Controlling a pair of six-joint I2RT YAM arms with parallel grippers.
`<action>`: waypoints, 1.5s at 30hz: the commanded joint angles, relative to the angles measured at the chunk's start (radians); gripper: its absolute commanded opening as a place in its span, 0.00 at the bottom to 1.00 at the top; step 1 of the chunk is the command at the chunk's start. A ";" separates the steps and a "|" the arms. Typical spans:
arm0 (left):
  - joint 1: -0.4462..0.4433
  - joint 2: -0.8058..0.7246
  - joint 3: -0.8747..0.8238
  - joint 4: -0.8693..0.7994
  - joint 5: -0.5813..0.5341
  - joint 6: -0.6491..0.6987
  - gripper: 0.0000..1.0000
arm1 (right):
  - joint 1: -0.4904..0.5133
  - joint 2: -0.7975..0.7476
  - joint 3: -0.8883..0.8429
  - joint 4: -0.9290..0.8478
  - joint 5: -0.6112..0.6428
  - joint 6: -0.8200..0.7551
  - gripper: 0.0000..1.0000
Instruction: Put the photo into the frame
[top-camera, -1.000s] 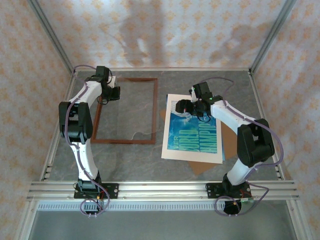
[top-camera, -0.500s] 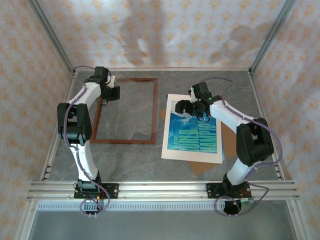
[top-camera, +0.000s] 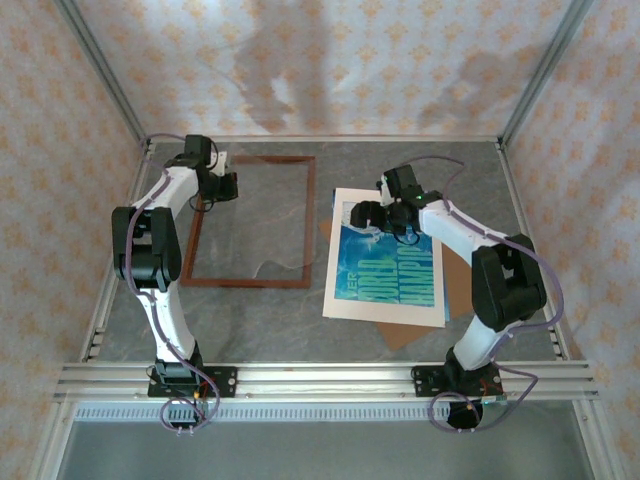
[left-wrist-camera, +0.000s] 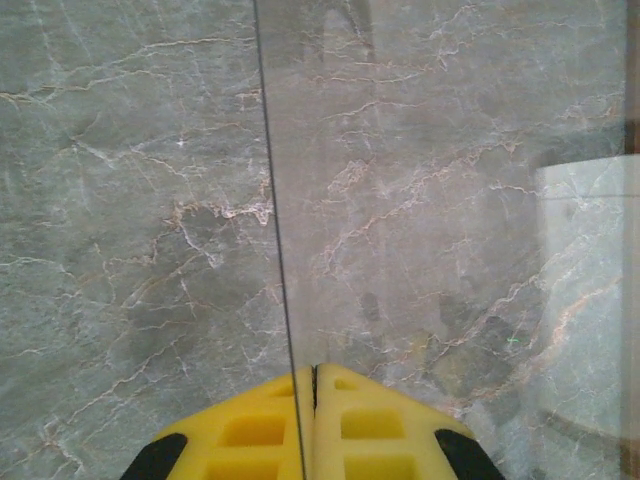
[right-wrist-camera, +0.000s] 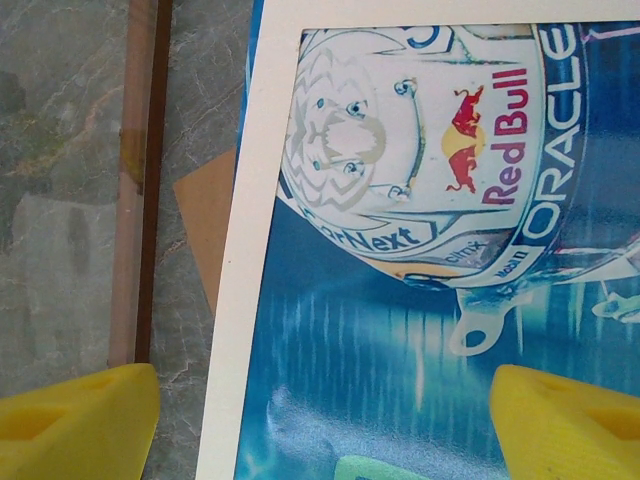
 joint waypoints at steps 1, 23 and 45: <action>0.009 -0.058 -0.026 0.044 0.030 -0.007 0.00 | 0.006 0.016 0.037 -0.023 0.017 -0.021 0.86; 0.018 0.015 0.052 -0.055 -0.092 0.034 0.00 | 0.006 0.022 0.038 -0.024 0.012 -0.022 0.86; 0.035 0.032 0.059 -0.078 -0.122 0.034 0.00 | 0.008 0.016 0.034 -0.022 0.012 -0.025 0.86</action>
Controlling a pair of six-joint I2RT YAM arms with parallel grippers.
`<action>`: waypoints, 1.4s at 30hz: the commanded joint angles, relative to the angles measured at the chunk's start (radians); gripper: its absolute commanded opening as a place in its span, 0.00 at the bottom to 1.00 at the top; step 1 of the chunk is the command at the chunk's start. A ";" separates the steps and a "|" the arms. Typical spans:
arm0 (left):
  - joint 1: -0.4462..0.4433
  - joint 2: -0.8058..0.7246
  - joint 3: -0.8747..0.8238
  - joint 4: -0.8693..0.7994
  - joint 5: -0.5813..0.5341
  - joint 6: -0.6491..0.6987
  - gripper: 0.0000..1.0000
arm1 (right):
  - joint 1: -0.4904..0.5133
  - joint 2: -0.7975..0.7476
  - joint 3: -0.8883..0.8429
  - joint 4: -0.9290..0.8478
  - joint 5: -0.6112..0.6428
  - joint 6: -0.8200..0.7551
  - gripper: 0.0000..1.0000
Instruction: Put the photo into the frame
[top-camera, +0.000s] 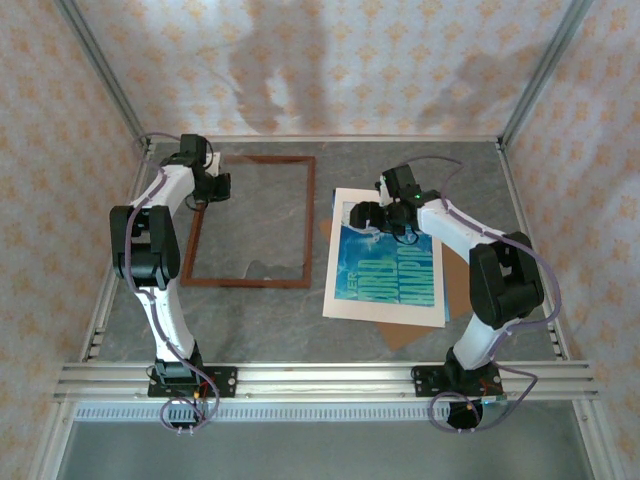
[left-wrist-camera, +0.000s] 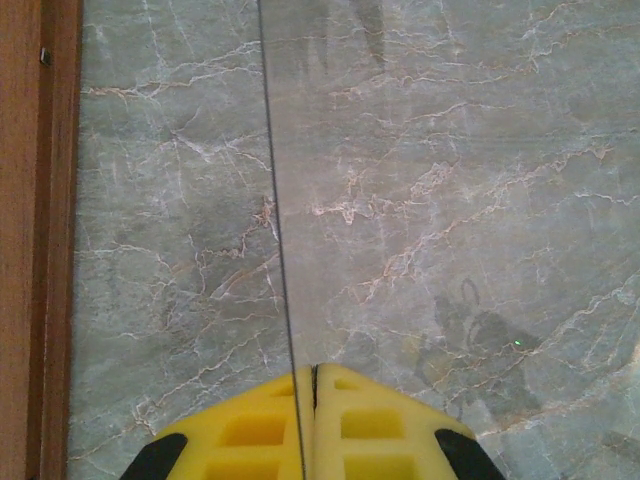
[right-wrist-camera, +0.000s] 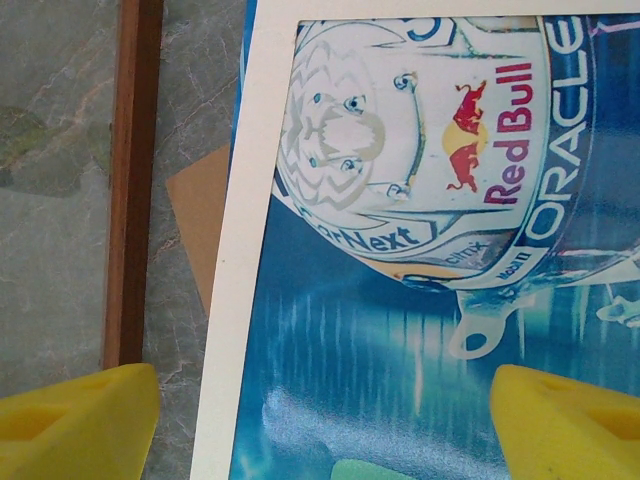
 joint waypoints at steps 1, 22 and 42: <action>0.009 0.012 0.024 -0.034 -0.040 0.015 0.00 | 0.006 -0.001 0.023 -0.015 0.011 -0.018 0.86; 0.022 -0.002 -0.007 -0.023 -0.044 0.003 0.00 | 0.008 0.002 0.022 -0.012 0.011 -0.018 0.86; 0.019 0.008 -0.002 -0.018 0.001 -0.003 0.00 | 0.008 -0.003 0.025 -0.016 0.009 -0.019 0.86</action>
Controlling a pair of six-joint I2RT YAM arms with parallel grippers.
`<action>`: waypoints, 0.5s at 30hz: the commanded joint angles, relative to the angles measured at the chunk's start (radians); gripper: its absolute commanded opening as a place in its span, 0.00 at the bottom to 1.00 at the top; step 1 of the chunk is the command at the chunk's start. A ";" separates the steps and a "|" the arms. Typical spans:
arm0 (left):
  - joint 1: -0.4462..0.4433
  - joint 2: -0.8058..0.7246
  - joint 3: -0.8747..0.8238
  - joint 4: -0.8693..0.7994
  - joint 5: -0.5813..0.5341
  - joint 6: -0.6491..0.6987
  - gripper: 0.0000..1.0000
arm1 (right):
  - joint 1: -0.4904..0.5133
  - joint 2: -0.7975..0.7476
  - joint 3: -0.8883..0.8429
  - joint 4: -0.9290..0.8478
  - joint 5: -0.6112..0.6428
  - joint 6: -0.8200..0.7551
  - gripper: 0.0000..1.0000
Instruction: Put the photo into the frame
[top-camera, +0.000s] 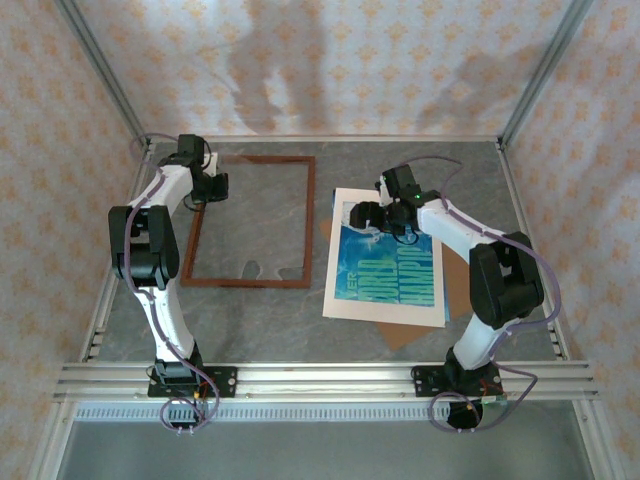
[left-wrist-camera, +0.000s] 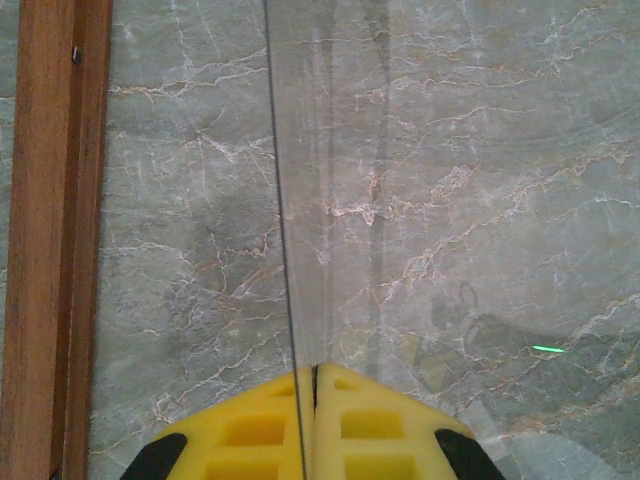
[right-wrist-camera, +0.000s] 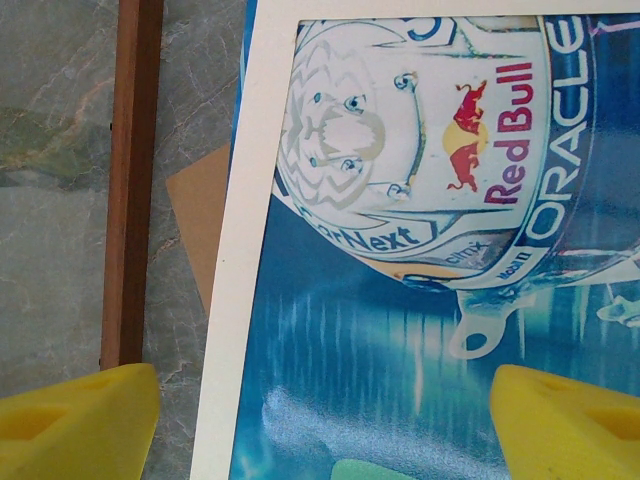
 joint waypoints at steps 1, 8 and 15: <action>0.008 0.006 -0.003 -0.014 0.010 0.000 0.00 | 0.008 -0.001 0.026 -0.016 0.010 -0.019 0.86; 0.008 0.003 -0.001 -0.014 0.035 0.003 0.00 | 0.008 0.003 0.034 -0.019 0.007 -0.019 0.86; 0.008 0.012 0.003 -0.016 0.035 0.001 0.06 | 0.009 0.008 0.036 -0.019 0.005 -0.018 0.86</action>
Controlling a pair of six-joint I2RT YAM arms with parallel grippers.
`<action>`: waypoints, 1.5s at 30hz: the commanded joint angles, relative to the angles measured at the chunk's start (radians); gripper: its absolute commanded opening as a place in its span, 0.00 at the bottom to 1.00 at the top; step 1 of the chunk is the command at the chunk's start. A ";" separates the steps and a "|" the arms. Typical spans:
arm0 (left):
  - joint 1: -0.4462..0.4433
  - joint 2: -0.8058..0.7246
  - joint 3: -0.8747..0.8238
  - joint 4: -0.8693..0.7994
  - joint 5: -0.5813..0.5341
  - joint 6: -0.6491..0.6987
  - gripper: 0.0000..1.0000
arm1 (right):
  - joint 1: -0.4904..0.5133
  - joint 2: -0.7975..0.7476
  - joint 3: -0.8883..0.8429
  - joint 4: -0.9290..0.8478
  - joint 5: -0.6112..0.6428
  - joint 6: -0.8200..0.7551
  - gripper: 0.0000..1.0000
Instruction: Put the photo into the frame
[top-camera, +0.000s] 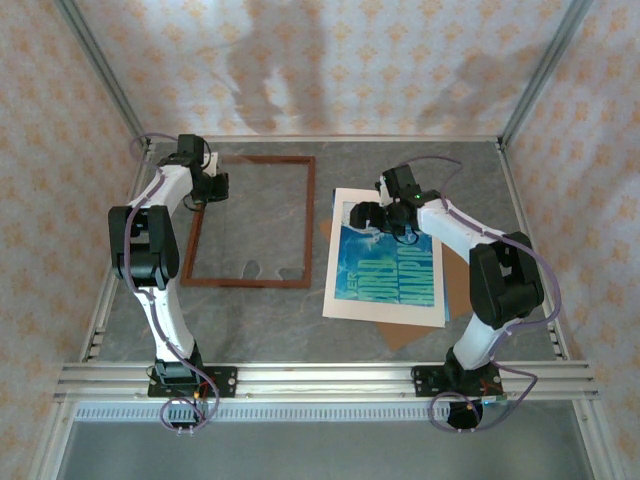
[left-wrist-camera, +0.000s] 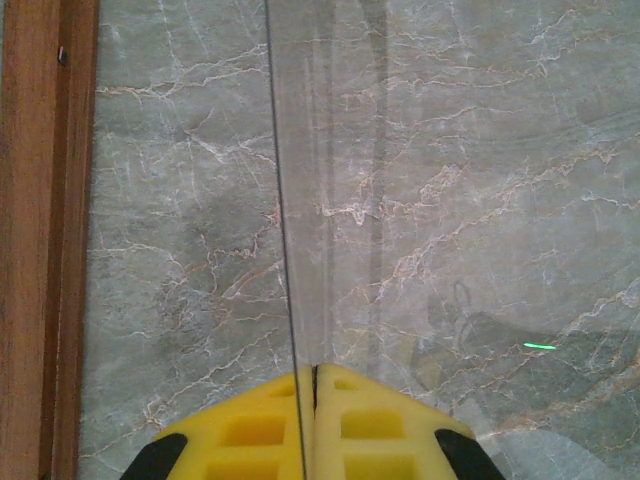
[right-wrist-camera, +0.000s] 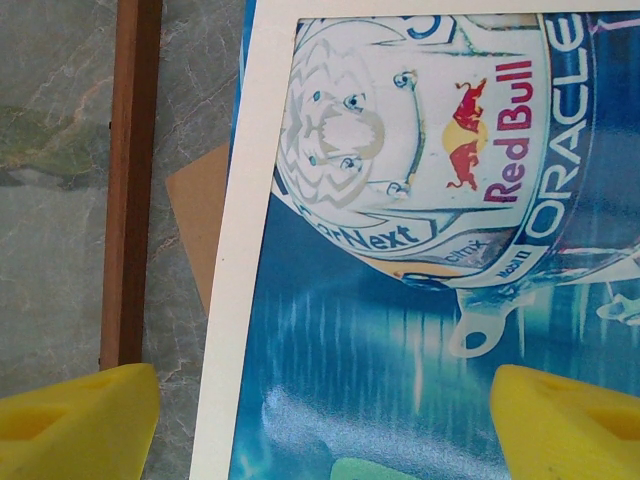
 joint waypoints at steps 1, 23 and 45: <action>0.008 0.014 0.004 -0.017 0.016 0.000 0.09 | 0.009 0.009 0.034 -0.016 0.005 -0.018 0.86; 0.008 0.073 0.053 -0.063 -0.007 -0.013 0.66 | 0.013 0.016 0.031 -0.019 0.012 -0.020 0.86; 0.007 0.085 0.075 -0.082 -0.119 -0.031 0.90 | 0.017 0.009 0.029 -0.021 0.022 -0.022 0.86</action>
